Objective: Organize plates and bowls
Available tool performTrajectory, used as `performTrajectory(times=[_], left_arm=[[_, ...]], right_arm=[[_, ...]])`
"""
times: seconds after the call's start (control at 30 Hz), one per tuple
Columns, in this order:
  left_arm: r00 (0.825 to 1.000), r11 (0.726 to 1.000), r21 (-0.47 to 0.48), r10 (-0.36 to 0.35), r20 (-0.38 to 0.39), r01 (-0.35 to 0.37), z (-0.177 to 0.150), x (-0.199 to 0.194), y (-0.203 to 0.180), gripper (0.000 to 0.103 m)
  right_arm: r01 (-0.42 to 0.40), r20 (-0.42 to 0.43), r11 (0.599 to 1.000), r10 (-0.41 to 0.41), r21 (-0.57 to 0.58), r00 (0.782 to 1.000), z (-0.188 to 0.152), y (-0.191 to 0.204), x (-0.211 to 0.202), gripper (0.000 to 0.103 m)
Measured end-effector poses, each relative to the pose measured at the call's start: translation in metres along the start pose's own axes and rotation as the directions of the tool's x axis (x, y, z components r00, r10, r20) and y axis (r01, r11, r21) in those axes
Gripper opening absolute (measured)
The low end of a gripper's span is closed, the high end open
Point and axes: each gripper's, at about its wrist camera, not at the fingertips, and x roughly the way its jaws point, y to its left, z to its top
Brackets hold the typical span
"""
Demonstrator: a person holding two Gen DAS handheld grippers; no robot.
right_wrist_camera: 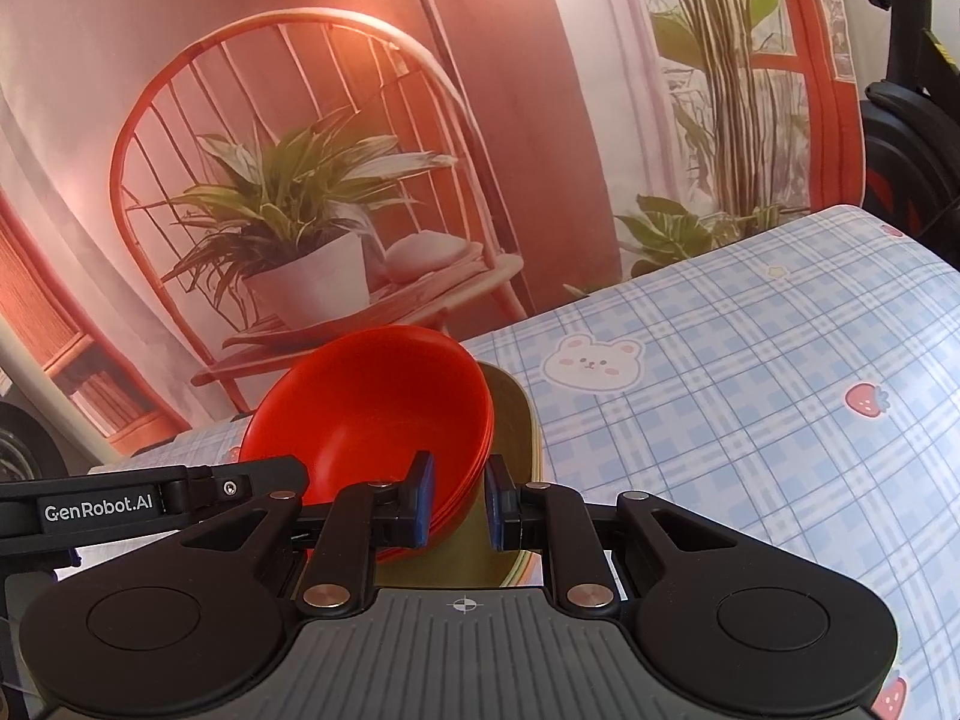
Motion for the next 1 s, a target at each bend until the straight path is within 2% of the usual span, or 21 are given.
performTrajectory(times=[0.43, 0.47, 0.53, 0.6, 0.73, 0.93, 1.0], left_arm=[[1.0, 0.999, 0.023, 0.026, -0.001, -0.026, -0.003, 0.003, -0.003, 0.027], [0.999, 0.999, 0.032, 0.038, 0.0, -0.038, -0.003, 0.002, -0.004, 0.028], [0.998, 0.997, 0.045, 0.067, -0.001, -0.067, -0.002, 0.001, -0.005, 0.037], [0.996, 0.995, 0.051, 0.086, 0.004, -0.086, -0.001, -0.003, -0.006, 0.052], [0.994, 0.993, 0.044, 0.109, 0.027, -0.11, 0.0, -0.018, -0.005, 0.054], [0.989, 0.989, 0.061, 0.132, 0.062, -0.135, -0.001, -0.047, -0.017, 0.055], [0.988, 0.987, 0.071, 0.136, 0.076, -0.142, -0.003, -0.061, -0.025, 0.057]], right_arm=[[0.014, -0.01, 0.999, -0.015, -0.038, 1.0, -0.004, 0.002, 0.003, 0.016], [0.021, -0.012, 0.999, -0.022, -0.05, 1.0, -0.003, 0.003, 0.003, 0.016], [0.035, -0.016, 0.997, -0.037, -0.073, 0.999, -0.002, 0.006, 0.003, 0.017], [0.048, -0.014, 0.996, -0.05, -0.078, 0.999, -0.001, 0.007, 0.0, 0.021], [0.078, 0.011, 0.993, -0.078, -0.084, 0.997, 0.002, 0.006, -0.014, 0.025], [0.077, 0.05, 0.991, -0.072, -0.109, 0.996, 0.01, 0.008, -0.051, 0.034], [0.067, 0.06, 0.991, -0.06, -0.114, 0.996, 0.012, 0.01, -0.065, 0.043]])
